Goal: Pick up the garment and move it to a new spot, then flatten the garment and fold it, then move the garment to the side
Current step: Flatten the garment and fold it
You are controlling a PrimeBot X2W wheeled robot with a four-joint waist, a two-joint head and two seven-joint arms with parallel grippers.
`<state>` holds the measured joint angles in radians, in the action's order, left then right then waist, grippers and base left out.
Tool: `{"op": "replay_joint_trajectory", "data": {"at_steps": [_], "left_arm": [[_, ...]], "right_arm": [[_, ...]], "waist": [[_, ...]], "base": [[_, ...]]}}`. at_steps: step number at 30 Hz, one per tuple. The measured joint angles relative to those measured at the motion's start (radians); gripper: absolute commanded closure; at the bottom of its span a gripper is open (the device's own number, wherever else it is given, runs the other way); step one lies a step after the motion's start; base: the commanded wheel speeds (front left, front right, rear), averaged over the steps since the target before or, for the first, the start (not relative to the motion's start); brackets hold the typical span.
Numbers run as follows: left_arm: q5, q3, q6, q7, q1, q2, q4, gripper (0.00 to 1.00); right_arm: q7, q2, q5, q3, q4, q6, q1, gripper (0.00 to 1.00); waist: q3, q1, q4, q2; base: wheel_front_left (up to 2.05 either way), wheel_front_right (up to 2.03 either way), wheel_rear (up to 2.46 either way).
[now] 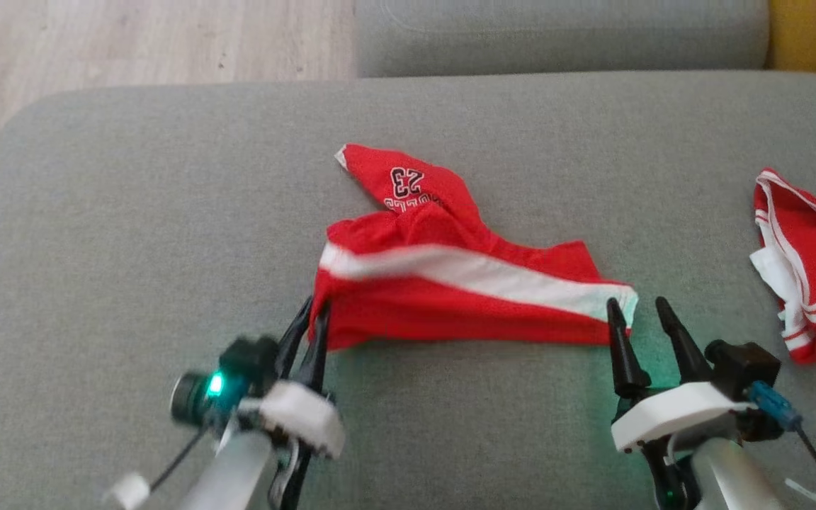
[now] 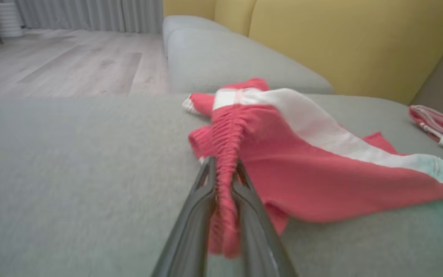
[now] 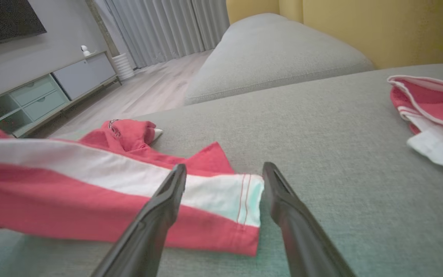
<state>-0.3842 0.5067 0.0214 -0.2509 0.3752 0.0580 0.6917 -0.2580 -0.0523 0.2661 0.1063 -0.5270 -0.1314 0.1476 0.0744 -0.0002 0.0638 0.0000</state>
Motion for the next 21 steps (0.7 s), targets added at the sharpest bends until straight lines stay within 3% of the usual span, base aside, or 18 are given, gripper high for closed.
{"op": "replay_joint_trajectory", "data": {"at_steps": [1,2,4,5,6,14,21], "left_arm": [[0.007,-0.013,-0.012,0.0,-0.032,0.003,-0.01,0.75],[0.021,-0.026,-0.023,0.0,-0.06,0.008,-0.026,0.57],[0.03,-0.061,-0.041,0.0,-0.101,0.012,-0.041,0.51],[0.035,-0.08,-0.056,0.0,-0.12,0.012,-0.053,0.19],[0.046,-0.097,-0.068,0.0,-0.136,0.012,-0.059,0.0],[0.133,-0.266,-0.119,0.0,-0.272,0.009,-0.23,0.0],[0.216,-0.349,-0.103,-0.001,-0.29,0.004,-0.36,0.0]], "right_arm": [[0.0,0.0,0.001,0.006,0.0,0.0,0.0,0.0],[0.0,0.0,0.006,0.012,0.0,0.0,0.0,0.0],[0.0,0.002,0.007,0.023,0.0,0.0,0.0,0.0],[0.0,0.002,0.007,0.027,-0.001,0.0,0.0,0.0],[0.0,0.002,0.011,0.033,-0.001,0.0,0.0,0.0],[0.0,0.002,0.014,0.012,0.056,0.0,0.0,0.0],[0.0,0.002,0.005,-0.015,0.082,0.0,0.0,0.0]], "waist": [[-0.006,0.0,0.003,0.0],[-0.01,0.0,0.004,0.0],[-0.011,0.0,-0.002,0.0],[-0.011,0.0002,-0.007,0.0],[-0.01,0.0002,-0.012,0.0],[-0.009,0.0002,-0.044,0.0],[-0.014,0.0002,-0.06,0.0]], "base": [[0.0,0.0,0.0],[0.0,0.0,0.0],[0.0,0.0,0.0],[0.0,0.0,0.0],[0.0,0.0,0.0],[0.0,0.0,0.0],[0.0,0.0,0.0]]}}
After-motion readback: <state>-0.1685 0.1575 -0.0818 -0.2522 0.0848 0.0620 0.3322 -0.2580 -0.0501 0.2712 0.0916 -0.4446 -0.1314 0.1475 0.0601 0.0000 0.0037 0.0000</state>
